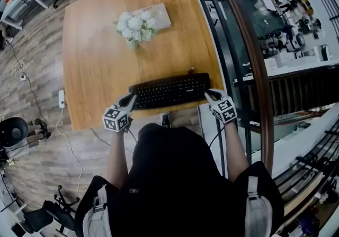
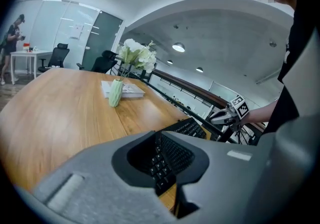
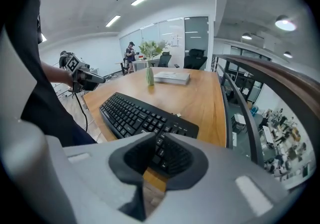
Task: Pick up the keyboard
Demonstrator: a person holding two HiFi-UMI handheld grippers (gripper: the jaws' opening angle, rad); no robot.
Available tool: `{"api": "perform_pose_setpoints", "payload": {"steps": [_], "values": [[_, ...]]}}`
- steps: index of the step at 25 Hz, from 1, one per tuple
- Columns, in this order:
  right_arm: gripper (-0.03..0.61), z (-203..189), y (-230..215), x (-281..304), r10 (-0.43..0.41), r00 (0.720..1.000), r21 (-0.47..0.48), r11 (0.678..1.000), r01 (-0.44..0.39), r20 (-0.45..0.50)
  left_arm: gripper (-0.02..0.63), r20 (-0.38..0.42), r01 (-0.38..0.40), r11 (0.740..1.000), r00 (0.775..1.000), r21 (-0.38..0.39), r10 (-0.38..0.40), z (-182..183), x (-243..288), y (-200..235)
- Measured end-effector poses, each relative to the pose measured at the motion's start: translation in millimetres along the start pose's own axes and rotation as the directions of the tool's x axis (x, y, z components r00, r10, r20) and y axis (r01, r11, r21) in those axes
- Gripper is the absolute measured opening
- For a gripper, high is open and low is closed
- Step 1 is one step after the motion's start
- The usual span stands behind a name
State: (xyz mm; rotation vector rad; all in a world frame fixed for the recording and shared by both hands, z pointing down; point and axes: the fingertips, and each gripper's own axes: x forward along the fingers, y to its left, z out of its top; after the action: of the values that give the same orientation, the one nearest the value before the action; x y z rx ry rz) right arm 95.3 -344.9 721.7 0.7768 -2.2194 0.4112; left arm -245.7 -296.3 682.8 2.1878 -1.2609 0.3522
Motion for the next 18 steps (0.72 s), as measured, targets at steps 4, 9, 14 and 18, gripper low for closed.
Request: {"api": "perform_pose_setpoints", "payload": {"steps": [4,9,14,18], "values": [[0.104,-6.1,-11.0,17.4,-0.013,0.999,0.016,1.0,0.014,-0.038,0.128,-0.049,-0.019,0.998,0.999,-0.057,0.017,-21.2,7.2,19.5],[0.197,-27.6,-28.0,33.1,-0.02,0.996,0.103,0.994,0.03,-0.093,0.208,-0.11,-0.029,0.992,0.994,-0.123,0.016,-47.6,15.2,27.2],[0.283,-47.5,-45.2,46.8,-0.024,0.989,0.17,0.984,0.049,-0.146,0.296,-0.107,-0.054,0.984,0.994,-0.172,0.036,-64.3,28.0,38.7],[0.307,-53.1,-55.7,46.4,0.017,0.991,0.241,0.97,0.015,-0.132,0.323,-0.137,-0.084,0.982,0.989,-0.167,0.061,-72.2,40.4,35.3]]}}
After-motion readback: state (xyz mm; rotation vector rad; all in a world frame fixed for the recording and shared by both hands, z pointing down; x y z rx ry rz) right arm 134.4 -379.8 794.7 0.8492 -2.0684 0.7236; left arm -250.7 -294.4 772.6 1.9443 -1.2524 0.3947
